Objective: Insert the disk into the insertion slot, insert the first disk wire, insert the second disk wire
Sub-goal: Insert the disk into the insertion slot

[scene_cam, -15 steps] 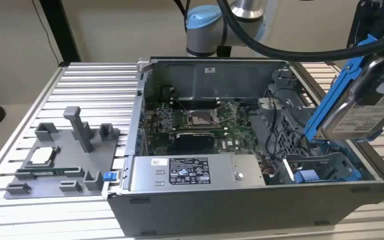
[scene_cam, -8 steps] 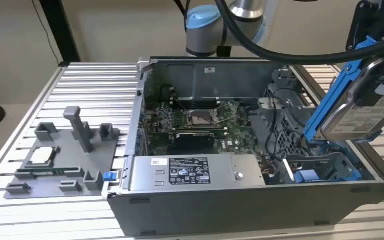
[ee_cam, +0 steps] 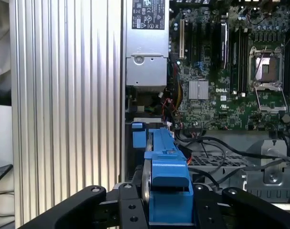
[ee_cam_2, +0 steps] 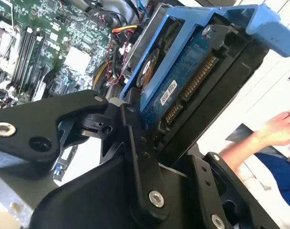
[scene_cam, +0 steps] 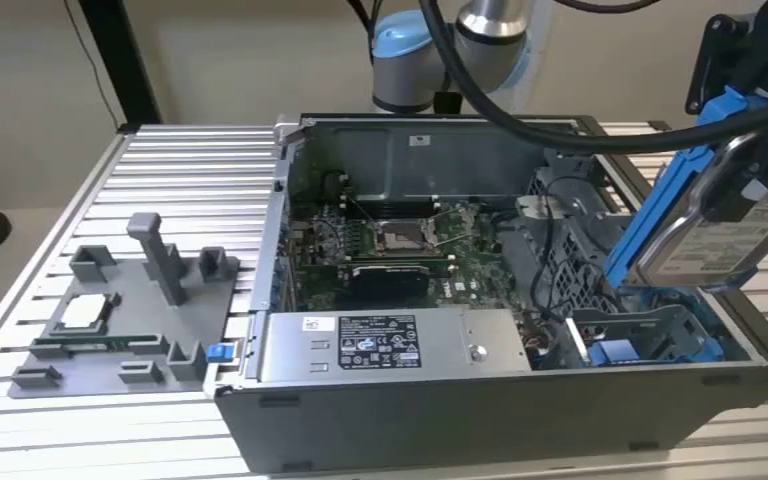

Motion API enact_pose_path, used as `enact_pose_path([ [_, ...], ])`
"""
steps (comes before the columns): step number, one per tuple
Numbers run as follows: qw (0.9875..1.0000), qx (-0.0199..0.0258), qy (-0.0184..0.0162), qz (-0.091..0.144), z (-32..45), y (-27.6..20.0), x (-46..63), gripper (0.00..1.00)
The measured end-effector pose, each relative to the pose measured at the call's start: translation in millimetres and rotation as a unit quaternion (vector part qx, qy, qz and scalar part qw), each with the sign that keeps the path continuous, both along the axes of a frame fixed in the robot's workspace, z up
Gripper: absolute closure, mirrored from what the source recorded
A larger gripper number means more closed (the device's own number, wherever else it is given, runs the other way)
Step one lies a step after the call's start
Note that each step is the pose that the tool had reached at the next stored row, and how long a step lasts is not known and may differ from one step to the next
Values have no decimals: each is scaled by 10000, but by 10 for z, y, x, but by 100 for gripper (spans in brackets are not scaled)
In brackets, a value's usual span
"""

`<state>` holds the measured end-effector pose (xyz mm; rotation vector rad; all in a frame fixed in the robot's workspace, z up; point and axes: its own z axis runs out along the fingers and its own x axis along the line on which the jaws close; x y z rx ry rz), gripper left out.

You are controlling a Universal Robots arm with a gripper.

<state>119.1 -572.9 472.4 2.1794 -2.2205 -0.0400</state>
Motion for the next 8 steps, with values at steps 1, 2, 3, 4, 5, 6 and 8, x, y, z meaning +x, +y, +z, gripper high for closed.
enact_pose_path([
  [1,10000,0,0,0,-10,-1,0,100],
  [2,10000,0,0,0,-19,-1,0,100],
  [3,10000,0,0,0,-26,0,0,100],
  [4,10000,0,0,-1,-35,0,0,100],
  [5,10000,0,0,-1,-44,-1,0,100],
  [6,10000,0,0,-1,-53,0,0,100],
  [8,10000,0,0,-1,-68,-1,0,100],
])
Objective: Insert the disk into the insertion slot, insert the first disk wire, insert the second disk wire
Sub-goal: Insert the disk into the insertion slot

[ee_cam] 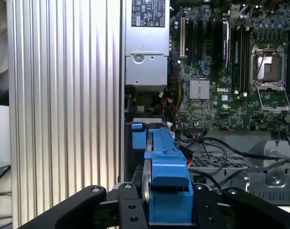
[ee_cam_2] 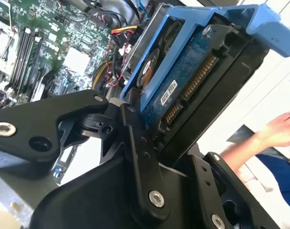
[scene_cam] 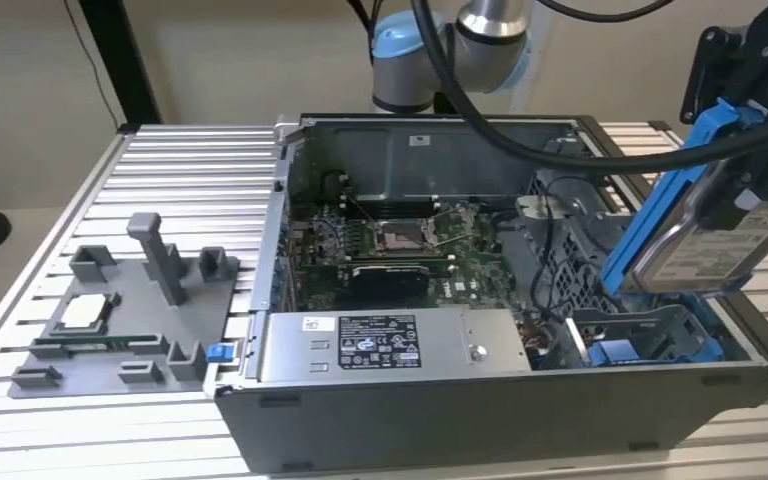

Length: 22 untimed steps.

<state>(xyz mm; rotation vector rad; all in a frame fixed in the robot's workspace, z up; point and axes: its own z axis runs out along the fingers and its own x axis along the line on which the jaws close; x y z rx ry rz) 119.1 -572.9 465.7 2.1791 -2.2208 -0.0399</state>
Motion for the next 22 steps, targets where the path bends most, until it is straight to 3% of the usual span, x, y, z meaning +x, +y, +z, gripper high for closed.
enact_pose_path([
  [22,10000,0,0,-1,-161,0,-1,100],
])
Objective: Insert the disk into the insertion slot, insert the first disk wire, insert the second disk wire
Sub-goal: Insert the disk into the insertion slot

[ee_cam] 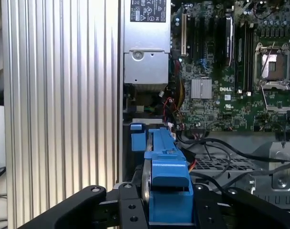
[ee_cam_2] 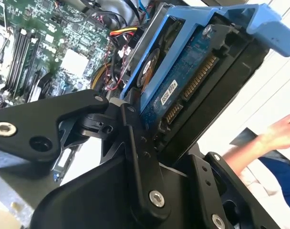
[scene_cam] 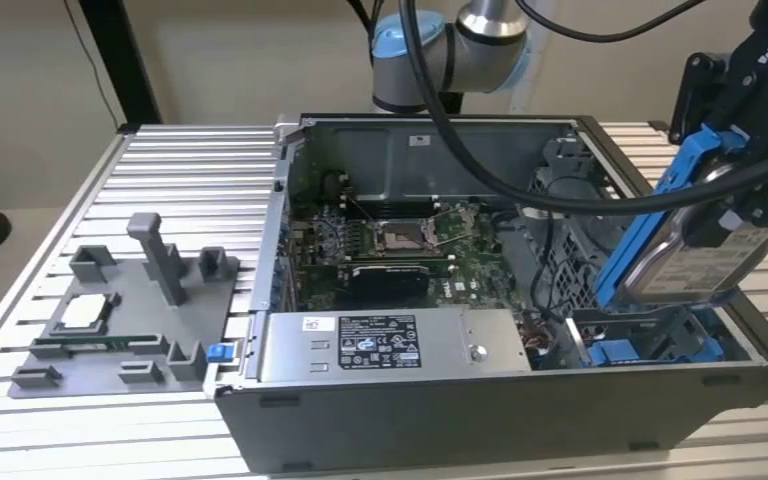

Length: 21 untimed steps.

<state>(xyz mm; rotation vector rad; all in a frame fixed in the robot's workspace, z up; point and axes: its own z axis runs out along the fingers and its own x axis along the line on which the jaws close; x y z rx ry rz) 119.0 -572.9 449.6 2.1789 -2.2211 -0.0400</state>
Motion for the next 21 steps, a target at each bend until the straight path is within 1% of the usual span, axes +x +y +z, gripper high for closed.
enact_pose_path([
  [5,10000,1,0,-2,-53,-1,-7,100],
  [8,10000,1,0,-8,-77,-15,-8,100],
  [12,10000,1,0,-17,-117,-16,-8,100],
  [21,10000,-1,0,-17,-144,-15,-8,100],
])
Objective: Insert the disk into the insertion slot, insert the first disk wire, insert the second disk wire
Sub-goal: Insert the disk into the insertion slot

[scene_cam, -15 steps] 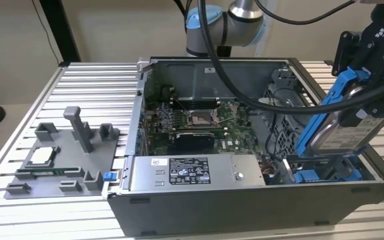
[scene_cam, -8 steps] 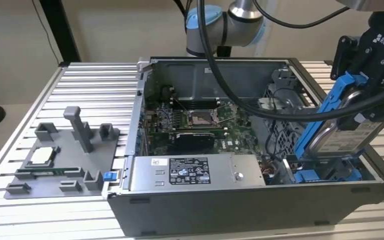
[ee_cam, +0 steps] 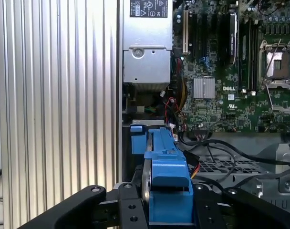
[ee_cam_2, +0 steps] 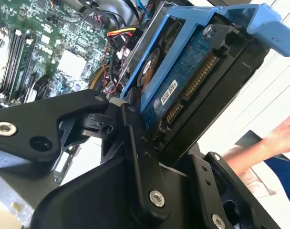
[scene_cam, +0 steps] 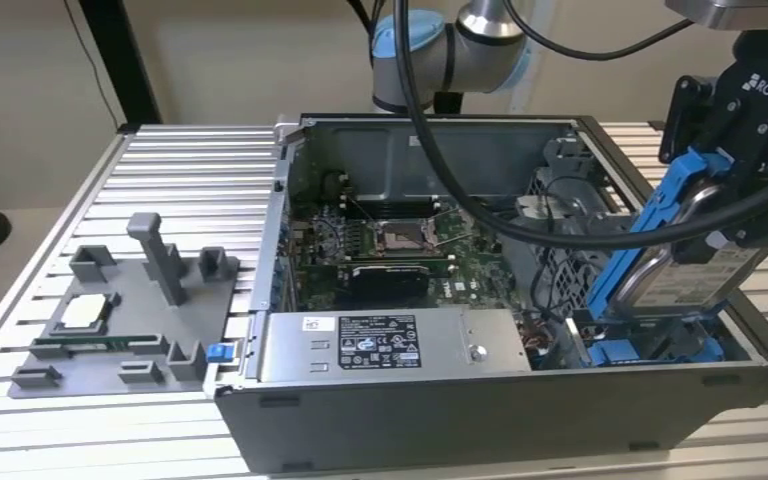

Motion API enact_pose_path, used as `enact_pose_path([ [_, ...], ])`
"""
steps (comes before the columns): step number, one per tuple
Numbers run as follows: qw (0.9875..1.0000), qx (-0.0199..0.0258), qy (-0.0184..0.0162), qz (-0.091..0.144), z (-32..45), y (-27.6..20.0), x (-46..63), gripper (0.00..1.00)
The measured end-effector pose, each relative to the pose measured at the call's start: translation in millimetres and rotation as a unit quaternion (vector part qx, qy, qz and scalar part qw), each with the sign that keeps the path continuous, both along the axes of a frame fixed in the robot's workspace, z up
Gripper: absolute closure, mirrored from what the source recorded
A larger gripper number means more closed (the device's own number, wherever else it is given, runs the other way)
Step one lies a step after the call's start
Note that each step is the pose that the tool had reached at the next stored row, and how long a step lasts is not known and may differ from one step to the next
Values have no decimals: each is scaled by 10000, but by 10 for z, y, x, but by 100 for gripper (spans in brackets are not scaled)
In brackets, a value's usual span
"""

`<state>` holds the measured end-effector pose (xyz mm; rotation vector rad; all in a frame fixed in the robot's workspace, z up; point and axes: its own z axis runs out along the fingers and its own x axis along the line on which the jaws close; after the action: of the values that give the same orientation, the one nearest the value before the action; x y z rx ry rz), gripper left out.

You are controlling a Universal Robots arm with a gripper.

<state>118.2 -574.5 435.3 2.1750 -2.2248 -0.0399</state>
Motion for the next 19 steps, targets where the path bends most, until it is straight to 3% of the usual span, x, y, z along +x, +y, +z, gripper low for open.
enact_pose_path([
  [19,10000,1,0,0,-50,0,0,100],
])
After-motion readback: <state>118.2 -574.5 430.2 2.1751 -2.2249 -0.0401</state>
